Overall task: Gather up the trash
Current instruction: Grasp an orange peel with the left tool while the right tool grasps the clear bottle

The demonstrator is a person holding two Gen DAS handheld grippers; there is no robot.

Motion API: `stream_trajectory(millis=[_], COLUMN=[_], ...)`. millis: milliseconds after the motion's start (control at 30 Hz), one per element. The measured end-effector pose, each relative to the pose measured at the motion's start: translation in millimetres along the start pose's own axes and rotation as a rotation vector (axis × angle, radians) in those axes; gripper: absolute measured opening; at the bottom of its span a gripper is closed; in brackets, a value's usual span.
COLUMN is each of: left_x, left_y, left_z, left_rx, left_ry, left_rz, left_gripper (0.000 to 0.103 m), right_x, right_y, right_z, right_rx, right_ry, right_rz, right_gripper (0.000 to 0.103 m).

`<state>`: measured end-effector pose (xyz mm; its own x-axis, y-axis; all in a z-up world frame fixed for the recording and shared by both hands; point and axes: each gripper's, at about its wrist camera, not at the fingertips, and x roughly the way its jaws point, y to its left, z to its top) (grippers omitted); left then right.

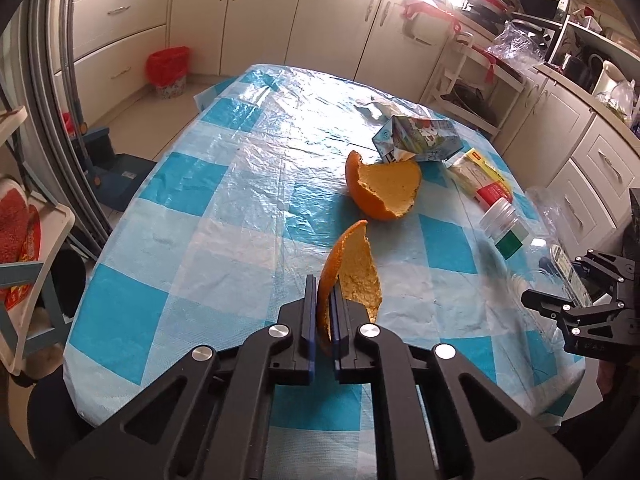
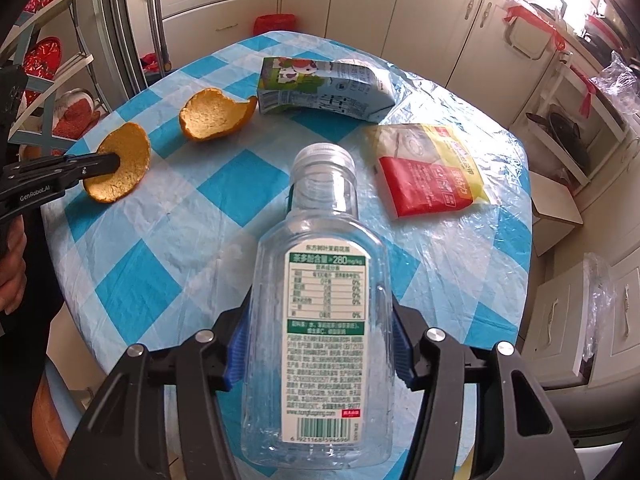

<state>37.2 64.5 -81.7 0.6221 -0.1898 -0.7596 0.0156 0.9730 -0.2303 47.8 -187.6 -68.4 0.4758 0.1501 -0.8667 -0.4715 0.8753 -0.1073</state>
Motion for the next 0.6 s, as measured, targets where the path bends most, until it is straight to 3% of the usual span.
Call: stream_trajectory(millis=[600], left_x=[-26.9], left_y=[-9.7], left_z=[5.8], left_rx=[-0.004], left_ry=[-0.042], left_rz=[-0.041], left_gripper=[0.005], right_x=[-3.7], right_y=[0.7], right_z=[-4.0], right_rx=[-0.010], right_ry=[-0.003], right_rz=[0.002], right_gripper=[0.055])
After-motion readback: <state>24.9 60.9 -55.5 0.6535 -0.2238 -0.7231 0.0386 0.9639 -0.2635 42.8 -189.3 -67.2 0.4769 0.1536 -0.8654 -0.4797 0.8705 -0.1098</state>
